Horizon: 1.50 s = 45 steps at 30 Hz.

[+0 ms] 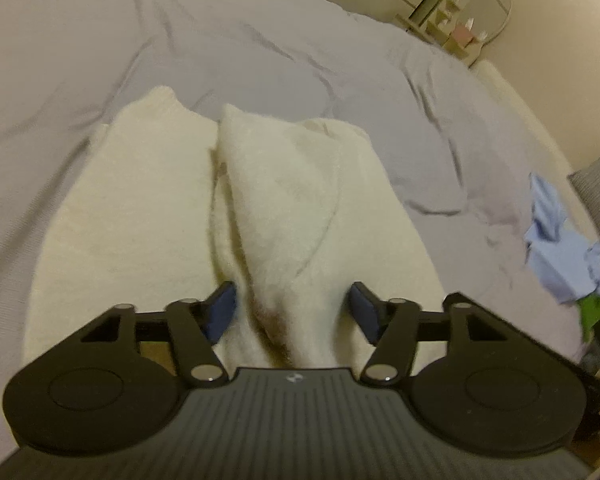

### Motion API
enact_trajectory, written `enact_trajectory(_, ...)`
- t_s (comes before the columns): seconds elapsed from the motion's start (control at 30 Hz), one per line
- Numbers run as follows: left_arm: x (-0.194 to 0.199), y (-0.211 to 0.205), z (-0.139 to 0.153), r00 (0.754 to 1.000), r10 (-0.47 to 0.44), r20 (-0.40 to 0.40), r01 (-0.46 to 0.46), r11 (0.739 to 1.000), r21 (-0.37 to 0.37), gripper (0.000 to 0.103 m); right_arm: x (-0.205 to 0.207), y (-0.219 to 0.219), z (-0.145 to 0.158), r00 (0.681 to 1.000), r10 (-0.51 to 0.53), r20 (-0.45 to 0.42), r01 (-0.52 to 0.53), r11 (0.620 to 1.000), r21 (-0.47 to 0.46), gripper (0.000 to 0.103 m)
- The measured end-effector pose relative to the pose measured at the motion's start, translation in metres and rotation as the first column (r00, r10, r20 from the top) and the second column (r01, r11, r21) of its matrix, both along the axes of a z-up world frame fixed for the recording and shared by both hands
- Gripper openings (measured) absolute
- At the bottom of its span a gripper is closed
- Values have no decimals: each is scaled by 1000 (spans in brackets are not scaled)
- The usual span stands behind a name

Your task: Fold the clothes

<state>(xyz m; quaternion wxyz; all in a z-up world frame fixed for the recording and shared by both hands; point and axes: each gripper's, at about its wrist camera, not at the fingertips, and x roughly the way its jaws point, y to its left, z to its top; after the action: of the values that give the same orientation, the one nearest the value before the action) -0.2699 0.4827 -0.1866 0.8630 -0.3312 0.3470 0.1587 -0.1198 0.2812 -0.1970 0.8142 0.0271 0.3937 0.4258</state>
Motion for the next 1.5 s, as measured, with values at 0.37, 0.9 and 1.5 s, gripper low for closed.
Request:
enact_trajectory(0.37,-64,-24,51,988,-49,147,-18,907,422,20,-20,23,-1,992,123,-15,-122,992,43,62)
enact_trajectory(0.9,-51,62,-14,987,63,150,-45,992,-120,19,-21,32,-10,991,123,-56,-120,992,50,69)
enact_trajectory(1.5,-118,42,-14,985,91,150,-107,989,102,16,-84,72,-5,932,327,157,-312,943,-112,61)
